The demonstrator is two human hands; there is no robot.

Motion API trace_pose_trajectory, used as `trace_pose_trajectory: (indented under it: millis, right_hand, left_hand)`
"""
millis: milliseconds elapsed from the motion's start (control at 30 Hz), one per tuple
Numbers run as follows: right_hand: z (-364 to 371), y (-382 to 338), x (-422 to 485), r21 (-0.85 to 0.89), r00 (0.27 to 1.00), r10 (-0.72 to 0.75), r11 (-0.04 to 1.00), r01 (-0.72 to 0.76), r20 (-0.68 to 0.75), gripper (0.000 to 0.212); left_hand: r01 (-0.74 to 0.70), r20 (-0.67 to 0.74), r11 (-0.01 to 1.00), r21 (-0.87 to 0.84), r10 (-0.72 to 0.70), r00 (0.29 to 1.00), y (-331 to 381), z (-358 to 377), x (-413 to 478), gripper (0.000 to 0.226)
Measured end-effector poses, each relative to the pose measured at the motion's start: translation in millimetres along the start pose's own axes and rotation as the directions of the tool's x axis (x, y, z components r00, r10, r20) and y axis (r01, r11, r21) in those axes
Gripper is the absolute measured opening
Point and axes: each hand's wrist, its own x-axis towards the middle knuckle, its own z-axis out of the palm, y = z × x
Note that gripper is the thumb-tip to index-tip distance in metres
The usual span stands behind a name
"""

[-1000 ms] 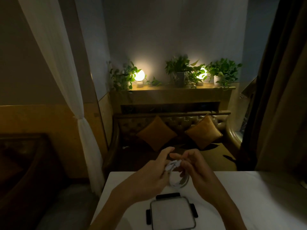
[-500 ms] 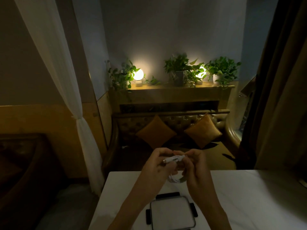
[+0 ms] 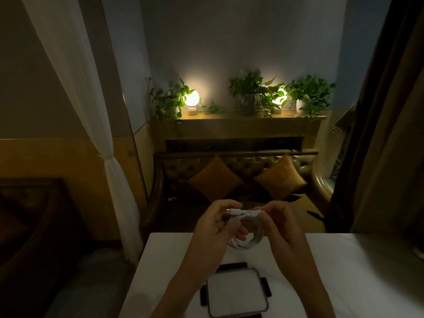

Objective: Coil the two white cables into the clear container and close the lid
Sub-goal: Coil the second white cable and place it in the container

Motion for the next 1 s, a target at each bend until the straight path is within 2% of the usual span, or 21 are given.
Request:
trace_pose_trajectory:
  millis: [200, 300, 400, 500, 667, 767, 867, 933, 1000]
  right_hand:
    - [8, 4, -4, -0.035, 0.997, 0.028, 0.999, -0.03, -0.065, 0.019]
    - [14, 6, -7, -0.052, 0.995, 0.033, 0.998, -0.038, -0.093, 0.019]
    - [14, 4, -10, -0.087, 0.999, 0.017, 0.996, -0.021, -0.047, 0.014]
    - [10, 1, -11, -0.122, 0.999, -0.038, 0.992, 0.039, 0.005, 0.009]
    - [-2, -4, -7, -0.125, 0.999, -0.042, 0.991, 0.043, 0.012, 0.011]
    - [-4, -8, -6, -0.094, 0.999, -0.034, 0.995, 0.036, 0.019, 0.01]
    - [-4, -9, -3, -0.039, 0.999, -0.032, 0.999, 0.03, -0.039, 0.013]
    - [-4, -5, 1, 0.079, 0.996, 0.054, 0.996, -0.049, -0.066, 0.016]
    - [-2, 0, 1, 0.173, 0.986, 0.163, 0.972, -0.156, -0.026, 0.013]
  left_hand:
    - [0.052, -0.016, 0.998, -0.045, -0.053, 0.998, 0, 5, 1, 0.011]
    - [0.069, -0.058, 0.997, -0.031, -0.07, 0.996, -2, 11, 0, 0.011]
    - [0.113, -0.09, 0.994, -0.015, -0.113, 0.989, -4, 15, -2, 0.013]
    - [0.093, -0.115, 0.995, 0.03, -0.089, 0.989, -4, 16, -4, 0.017]
    - [0.061, -0.061, 0.992, 0.108, -0.054, 0.997, -2, 19, -9, 0.02]
    - [0.073, -0.061, 0.994, 0.086, -0.068, 0.996, 1, 21, -10, 0.018]
    - [0.062, -0.053, 0.997, 0.055, -0.059, 0.997, 5, 25, -10, 0.016]
    - [0.049, -0.034, 0.998, 0.033, -0.048, 0.998, 10, 27, -10, 0.016]
    - [0.059, -0.054, 0.998, -0.013, -0.06, 0.997, 12, 26, -8, 0.016]
